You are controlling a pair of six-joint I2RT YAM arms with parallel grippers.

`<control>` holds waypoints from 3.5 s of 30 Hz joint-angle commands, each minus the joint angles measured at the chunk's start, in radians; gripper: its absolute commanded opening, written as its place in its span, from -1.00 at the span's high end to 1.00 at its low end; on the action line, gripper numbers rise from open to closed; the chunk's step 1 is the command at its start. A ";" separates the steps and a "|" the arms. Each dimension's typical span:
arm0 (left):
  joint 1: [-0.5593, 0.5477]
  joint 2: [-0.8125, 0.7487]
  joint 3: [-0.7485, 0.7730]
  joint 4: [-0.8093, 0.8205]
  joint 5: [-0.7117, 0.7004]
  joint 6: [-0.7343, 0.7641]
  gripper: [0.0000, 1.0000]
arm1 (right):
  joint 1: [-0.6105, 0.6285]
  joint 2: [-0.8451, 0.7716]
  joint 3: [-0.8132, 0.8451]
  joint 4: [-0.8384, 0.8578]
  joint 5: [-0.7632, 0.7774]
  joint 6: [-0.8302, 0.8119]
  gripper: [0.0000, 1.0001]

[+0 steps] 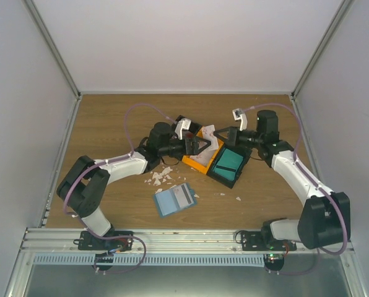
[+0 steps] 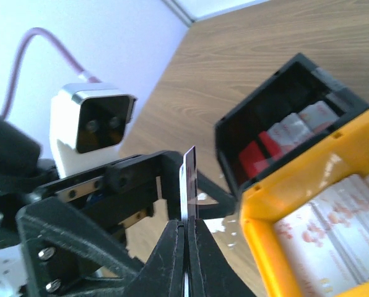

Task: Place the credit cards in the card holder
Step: Pick up the credit card from the storage box.

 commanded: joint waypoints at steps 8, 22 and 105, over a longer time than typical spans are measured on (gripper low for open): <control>0.011 0.040 0.009 0.276 0.245 -0.098 -0.43 | -0.023 -0.054 -0.089 0.219 -0.294 0.140 0.99; 0.013 -0.025 -0.047 0.332 0.352 -0.059 1.00 | -0.034 -0.079 -0.077 0.179 -0.267 0.099 0.34; 0.110 -0.208 0.083 -0.070 0.715 0.272 1.00 | 0.102 -0.224 -0.154 0.142 -0.332 -0.149 0.50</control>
